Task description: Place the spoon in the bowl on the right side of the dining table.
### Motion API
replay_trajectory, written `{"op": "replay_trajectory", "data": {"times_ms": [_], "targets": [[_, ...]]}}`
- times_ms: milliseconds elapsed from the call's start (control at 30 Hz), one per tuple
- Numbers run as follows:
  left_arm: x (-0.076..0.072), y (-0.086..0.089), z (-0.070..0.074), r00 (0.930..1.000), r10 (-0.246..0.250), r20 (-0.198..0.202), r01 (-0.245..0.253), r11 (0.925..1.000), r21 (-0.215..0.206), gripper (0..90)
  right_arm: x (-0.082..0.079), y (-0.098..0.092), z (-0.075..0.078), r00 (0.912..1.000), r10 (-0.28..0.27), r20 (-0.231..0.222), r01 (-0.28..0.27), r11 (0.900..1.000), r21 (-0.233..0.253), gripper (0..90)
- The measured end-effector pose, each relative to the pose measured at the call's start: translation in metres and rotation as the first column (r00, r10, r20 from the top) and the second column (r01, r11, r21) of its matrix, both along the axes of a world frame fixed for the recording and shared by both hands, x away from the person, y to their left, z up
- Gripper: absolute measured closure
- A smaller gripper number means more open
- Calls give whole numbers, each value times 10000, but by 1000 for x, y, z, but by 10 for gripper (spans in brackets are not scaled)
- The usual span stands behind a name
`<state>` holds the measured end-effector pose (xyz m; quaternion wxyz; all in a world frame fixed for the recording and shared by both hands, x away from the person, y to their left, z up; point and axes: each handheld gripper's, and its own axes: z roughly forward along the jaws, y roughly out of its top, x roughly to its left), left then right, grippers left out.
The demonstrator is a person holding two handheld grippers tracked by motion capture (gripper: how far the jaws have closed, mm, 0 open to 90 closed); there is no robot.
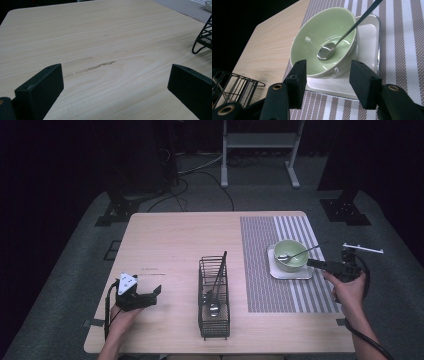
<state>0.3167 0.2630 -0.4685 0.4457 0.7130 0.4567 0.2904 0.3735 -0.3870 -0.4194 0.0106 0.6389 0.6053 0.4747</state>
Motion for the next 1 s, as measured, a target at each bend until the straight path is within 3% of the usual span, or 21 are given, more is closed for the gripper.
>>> {"op": "replay_trajectory", "data": {"times_ms": [467,1000], "targets": [[0,0,0,10000,3,-17,-3,10000,-3,0,-11,10,-3,9990,431,81,-428,9985,-350,435],[0,0,0,10000,-2,-24,2,10000,6,0,-24,26,-4,9954,945,153,-938,9947,-412,408]]}}
